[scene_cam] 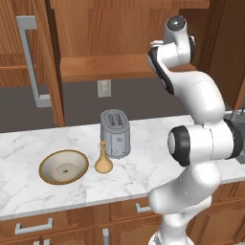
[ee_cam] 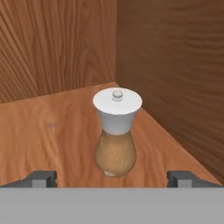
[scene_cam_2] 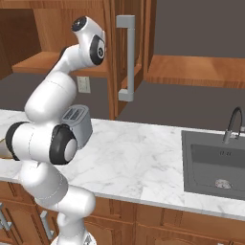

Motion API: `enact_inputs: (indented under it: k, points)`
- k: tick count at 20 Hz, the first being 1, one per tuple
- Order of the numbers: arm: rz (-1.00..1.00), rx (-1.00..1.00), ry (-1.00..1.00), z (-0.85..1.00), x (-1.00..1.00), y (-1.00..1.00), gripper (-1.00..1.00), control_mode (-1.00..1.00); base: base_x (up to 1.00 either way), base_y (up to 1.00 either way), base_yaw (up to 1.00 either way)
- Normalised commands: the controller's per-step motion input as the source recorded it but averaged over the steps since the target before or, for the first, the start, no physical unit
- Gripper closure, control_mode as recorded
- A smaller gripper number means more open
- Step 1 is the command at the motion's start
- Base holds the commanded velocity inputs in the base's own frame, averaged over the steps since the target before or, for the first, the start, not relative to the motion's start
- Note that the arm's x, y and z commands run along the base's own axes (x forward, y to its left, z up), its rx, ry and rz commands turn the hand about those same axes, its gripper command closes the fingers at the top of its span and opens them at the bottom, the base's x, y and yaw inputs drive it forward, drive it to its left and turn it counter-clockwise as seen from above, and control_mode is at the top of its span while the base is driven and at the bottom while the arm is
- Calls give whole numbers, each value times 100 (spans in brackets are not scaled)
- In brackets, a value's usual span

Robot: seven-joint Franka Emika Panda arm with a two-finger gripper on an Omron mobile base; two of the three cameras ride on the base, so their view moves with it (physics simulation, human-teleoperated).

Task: Retrieve the bottle and the shaker from the cabinet and place them next to the mixing bowl on the counter. Then add garlic from the fridge to the mixing bowl.

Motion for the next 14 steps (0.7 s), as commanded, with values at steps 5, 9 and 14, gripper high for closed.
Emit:
enact_inputs:
  k: [5,9,14]
  points:
    - [6,0,0,0,46,-12,-100,-100,0,0,0]
    - [2,0,0,0,19,-12,-100,-100,0,0,0]
    - [0,0,0,0,0,-2,-100,-100,0,0,0]
